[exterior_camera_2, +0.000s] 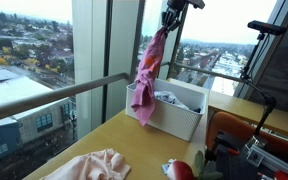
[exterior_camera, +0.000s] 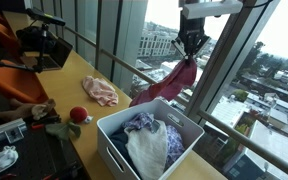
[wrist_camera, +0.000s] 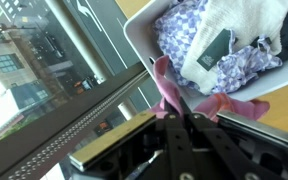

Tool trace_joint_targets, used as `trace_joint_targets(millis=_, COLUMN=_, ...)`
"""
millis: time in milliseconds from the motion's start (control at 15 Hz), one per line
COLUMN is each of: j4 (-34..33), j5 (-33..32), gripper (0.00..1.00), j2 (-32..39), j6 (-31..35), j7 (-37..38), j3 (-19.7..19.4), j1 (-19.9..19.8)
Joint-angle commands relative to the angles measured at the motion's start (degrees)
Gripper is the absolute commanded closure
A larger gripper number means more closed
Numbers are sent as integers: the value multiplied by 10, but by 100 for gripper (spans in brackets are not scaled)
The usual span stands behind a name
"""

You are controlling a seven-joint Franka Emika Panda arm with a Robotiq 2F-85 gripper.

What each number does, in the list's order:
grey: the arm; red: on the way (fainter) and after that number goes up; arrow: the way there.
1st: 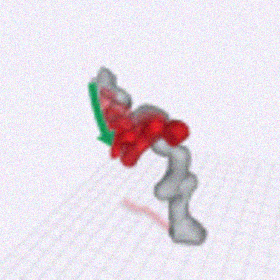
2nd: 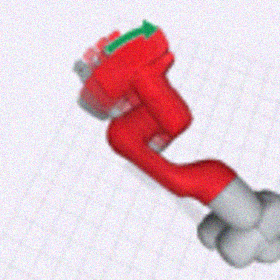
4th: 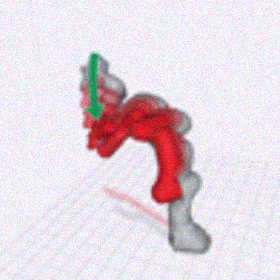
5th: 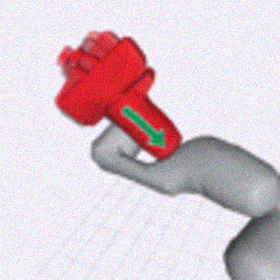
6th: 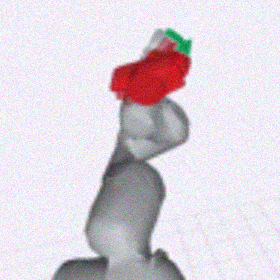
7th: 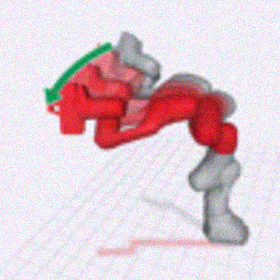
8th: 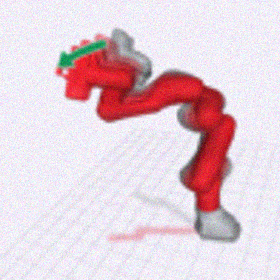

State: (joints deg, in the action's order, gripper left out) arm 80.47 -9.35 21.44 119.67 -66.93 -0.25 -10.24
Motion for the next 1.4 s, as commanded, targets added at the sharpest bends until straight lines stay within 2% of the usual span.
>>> trace_joint_targets(millis=0, j4=-65, j5=14, gripper=99, j2=21, j6=-33, j7=-25, j3=-9, j1=-7)
trace_joint_targets(millis=733, j4=-182, j5=51, gripper=99, j2=40, j6=-59, j7=-75, j3=-16, j1=-53)
trace_joint_targets(millis=1000, j4=-185, j5=49, gripper=99, j2=34, j6=-53, j7=-86, j3=-6, j1=-64)
trace_joint_targets(millis=1333, j4=-146, j5=45, gripper=99, j2=32, j6=-40, j7=-91, j3=-2, j1=-61)
